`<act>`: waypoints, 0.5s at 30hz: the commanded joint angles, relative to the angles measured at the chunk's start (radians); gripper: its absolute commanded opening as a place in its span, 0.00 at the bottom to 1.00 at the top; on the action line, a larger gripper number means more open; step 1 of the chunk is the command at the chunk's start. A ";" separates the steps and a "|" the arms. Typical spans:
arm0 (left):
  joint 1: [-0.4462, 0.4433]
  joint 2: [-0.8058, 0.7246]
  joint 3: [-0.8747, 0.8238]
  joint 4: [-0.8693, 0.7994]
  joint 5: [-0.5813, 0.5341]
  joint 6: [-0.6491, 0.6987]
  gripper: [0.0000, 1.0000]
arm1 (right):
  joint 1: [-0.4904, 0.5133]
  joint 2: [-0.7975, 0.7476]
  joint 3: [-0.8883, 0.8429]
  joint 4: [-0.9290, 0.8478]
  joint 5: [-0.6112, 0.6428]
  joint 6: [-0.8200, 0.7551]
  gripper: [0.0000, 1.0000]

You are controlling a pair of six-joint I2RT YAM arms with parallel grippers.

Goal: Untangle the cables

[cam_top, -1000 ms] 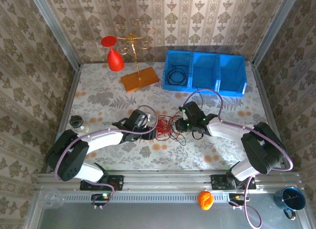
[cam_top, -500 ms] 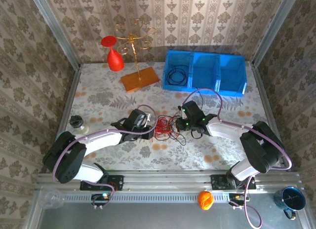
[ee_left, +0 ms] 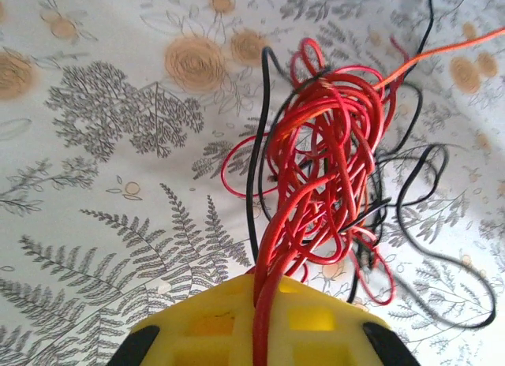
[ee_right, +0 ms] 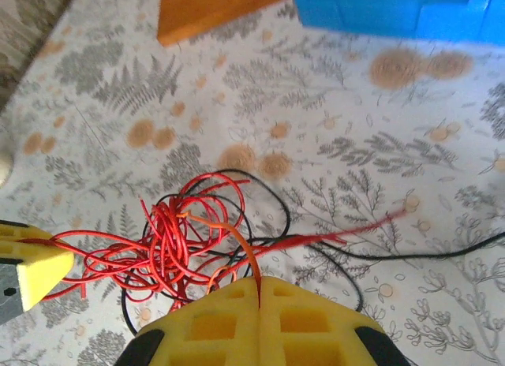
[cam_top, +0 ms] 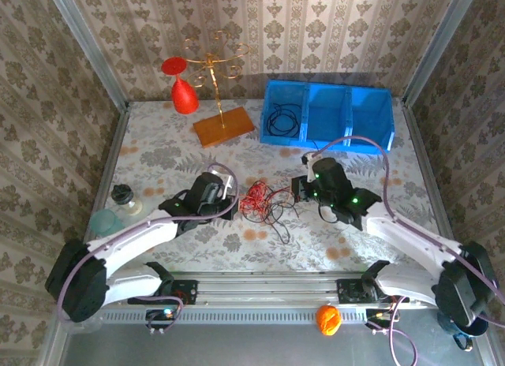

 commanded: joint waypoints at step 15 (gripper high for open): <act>0.070 -0.176 -0.150 -0.038 -0.168 -0.106 0.00 | 0.008 -0.419 0.168 -0.244 0.302 -0.112 0.00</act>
